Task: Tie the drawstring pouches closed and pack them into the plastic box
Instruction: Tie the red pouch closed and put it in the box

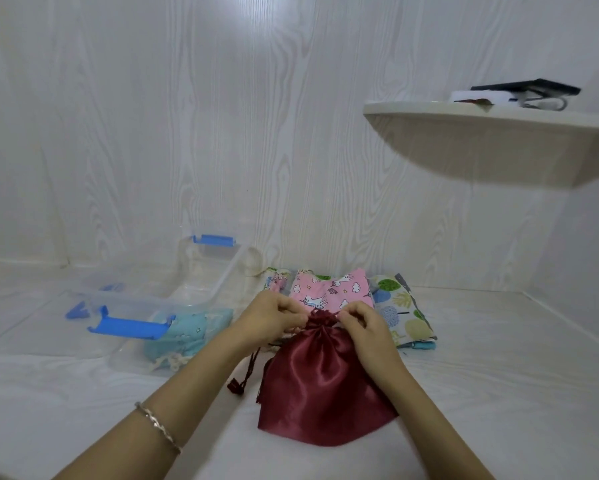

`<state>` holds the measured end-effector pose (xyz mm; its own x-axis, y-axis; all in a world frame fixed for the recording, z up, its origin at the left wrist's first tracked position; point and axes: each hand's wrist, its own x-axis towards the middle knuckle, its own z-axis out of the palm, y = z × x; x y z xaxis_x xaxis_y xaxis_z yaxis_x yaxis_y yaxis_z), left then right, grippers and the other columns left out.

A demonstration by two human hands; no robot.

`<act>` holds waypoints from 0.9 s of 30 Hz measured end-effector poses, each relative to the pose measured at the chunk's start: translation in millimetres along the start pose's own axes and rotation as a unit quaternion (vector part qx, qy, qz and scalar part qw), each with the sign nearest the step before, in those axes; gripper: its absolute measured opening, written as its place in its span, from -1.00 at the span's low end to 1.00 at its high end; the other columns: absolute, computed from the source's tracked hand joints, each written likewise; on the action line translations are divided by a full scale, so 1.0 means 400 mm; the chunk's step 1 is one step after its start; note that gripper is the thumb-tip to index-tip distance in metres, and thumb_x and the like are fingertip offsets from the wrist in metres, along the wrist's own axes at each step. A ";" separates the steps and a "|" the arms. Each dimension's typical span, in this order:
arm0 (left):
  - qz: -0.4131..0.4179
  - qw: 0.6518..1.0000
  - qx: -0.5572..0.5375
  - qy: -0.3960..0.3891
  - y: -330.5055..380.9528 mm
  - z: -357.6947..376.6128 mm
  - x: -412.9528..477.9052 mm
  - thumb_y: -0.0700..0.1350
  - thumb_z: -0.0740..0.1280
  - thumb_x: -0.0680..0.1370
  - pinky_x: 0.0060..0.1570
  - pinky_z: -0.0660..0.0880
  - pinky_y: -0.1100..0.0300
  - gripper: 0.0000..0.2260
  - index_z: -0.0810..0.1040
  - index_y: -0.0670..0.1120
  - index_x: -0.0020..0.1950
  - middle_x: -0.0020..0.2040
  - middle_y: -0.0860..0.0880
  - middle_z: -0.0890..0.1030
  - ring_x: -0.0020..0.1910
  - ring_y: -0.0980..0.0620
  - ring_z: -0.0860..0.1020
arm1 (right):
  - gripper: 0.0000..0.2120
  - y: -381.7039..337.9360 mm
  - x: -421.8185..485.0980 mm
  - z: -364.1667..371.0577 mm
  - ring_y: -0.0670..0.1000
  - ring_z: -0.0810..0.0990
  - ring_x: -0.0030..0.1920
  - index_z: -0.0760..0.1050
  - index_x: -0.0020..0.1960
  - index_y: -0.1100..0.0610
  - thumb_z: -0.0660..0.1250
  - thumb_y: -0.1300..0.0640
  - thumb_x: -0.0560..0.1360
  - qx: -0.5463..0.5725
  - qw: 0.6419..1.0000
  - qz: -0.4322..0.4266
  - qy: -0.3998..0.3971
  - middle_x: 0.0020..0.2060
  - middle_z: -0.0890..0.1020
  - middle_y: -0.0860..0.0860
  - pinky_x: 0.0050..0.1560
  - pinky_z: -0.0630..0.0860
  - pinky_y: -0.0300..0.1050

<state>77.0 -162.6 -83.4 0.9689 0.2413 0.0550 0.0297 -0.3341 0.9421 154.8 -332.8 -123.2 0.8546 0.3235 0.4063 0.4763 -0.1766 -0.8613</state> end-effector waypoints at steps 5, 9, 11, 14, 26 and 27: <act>0.060 0.983 0.159 0.070 -0.034 -0.008 0.004 -0.23 0.37 0.52 -0.15 0.59 0.19 -0.84 0.61 -0.03 -0.23 -0.27 -0.02 0.64 -0.30 0.10 0.58 | -0.82 0.039 -0.013 -0.049 -0.03 0.41 -0.23 0.44 -0.25 0.14 0.27 0.13 0.52 0.043 0.997 0.039 -0.058 -0.31 0.45 0.00 -0.10 0.34 -0.04; 0.115 0.911 0.368 0.147 -0.050 0.021 -0.005 -0.02 0.33 0.55 0.10 0.40 0.08 -0.93 0.60 0.07 -0.10 -0.07 0.13 0.52 0.03 0.07 0.48 | -0.80 0.042 -0.013 -0.052 -0.05 0.43 -0.24 0.48 -0.32 0.01 0.29 0.14 0.48 0.045 0.995 0.039 -0.081 -0.35 0.49 -0.03 -0.12 0.35 -0.08; 0.145 0.878 0.422 0.174 -0.052 0.031 -0.010 0.02 0.28 0.58 0.06 0.36 0.11 -0.89 0.60 0.09 -0.03 0.02 0.10 0.51 0.09 0.05 0.47 | -0.82 0.027 -0.005 -0.054 -0.07 0.44 -0.27 0.50 -0.36 0.00 0.32 0.09 0.42 0.033 0.994 0.041 -0.093 -0.38 0.51 -0.06 -0.15 0.36 -0.12; 0.133 0.893 0.392 0.178 -0.046 0.045 -0.018 -0.01 0.22 0.60 -0.08 0.42 0.13 -0.85 0.58 0.06 0.02 -0.01 0.06 0.62 0.02 0.01 0.56 | -0.76 -0.005 0.016 -0.039 -0.07 0.47 -0.33 0.48 -0.34 0.07 0.34 0.11 0.50 0.002 0.993 0.048 -0.104 -0.41 0.53 -0.05 -0.20 0.41 -0.14; 0.128 0.910 0.352 0.175 -0.078 0.057 -0.017 -0.05 0.26 0.55 -0.11 0.52 0.08 -0.88 0.59 0.05 -0.06 -0.12 0.07 0.65 -0.09 0.04 0.58 | -0.67 -0.040 0.155 0.090 0.05 0.49 -0.21 0.44 -0.19 0.14 0.43 -0.11 0.38 -0.387 0.888 0.158 -0.194 -0.27 0.54 0.03 -0.23 0.39 -0.16; 0.128 0.917 0.336 0.172 -0.080 0.056 -0.015 -0.06 0.27 0.53 -0.11 0.53 0.08 -0.89 0.60 0.05 -0.09 -0.15 0.07 0.66 -0.12 0.06 0.59 | -0.69 -0.035 0.155 0.094 0.04 0.48 -0.22 0.45 -0.19 0.16 0.44 -0.07 0.39 -0.386 0.891 0.150 -0.188 -0.27 0.53 0.04 -0.24 0.38 -0.16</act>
<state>75.6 -173.9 -121.6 0.8342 0.3115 0.4551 0.0690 -0.8776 0.4744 193.2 -275.4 -97.5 0.9065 0.4176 -0.0625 0.3630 -0.8465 -0.3895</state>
